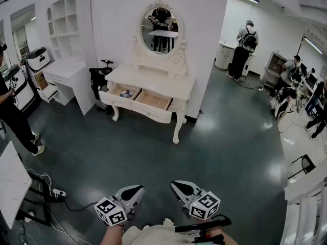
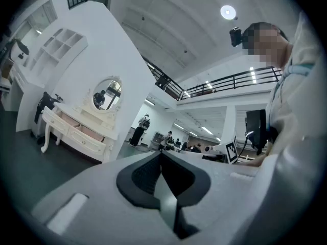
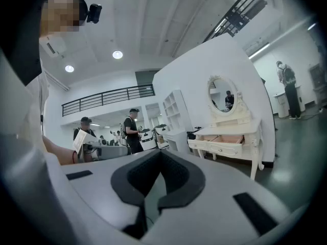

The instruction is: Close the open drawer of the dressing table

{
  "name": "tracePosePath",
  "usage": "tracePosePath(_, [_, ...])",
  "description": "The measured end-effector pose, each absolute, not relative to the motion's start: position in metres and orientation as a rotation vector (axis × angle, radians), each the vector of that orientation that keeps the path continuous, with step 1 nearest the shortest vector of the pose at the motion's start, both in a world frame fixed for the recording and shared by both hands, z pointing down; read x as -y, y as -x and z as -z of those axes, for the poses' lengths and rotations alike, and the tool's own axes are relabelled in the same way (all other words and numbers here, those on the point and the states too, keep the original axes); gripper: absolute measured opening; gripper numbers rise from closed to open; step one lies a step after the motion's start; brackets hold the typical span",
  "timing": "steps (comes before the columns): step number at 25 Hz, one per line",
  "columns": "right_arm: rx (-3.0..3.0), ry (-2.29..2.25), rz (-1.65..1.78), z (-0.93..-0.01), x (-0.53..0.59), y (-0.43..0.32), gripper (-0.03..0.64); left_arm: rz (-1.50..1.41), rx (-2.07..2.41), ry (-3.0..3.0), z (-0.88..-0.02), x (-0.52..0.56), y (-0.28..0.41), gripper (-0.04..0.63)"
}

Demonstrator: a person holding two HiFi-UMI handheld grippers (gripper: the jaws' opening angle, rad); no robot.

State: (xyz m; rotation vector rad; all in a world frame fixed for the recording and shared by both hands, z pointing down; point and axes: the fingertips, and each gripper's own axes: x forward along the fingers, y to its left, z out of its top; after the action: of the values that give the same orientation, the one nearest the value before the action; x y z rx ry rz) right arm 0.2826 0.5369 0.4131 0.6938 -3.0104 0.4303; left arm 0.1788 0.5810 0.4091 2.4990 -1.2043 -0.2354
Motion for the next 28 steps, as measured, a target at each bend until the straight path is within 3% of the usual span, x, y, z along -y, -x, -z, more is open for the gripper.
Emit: tracePosePath(28, [3.051,-0.644,-0.492,-0.428,-0.472,-0.306,0.017,0.229,1.282,-2.440,-0.426,-0.526,-0.189,0.009])
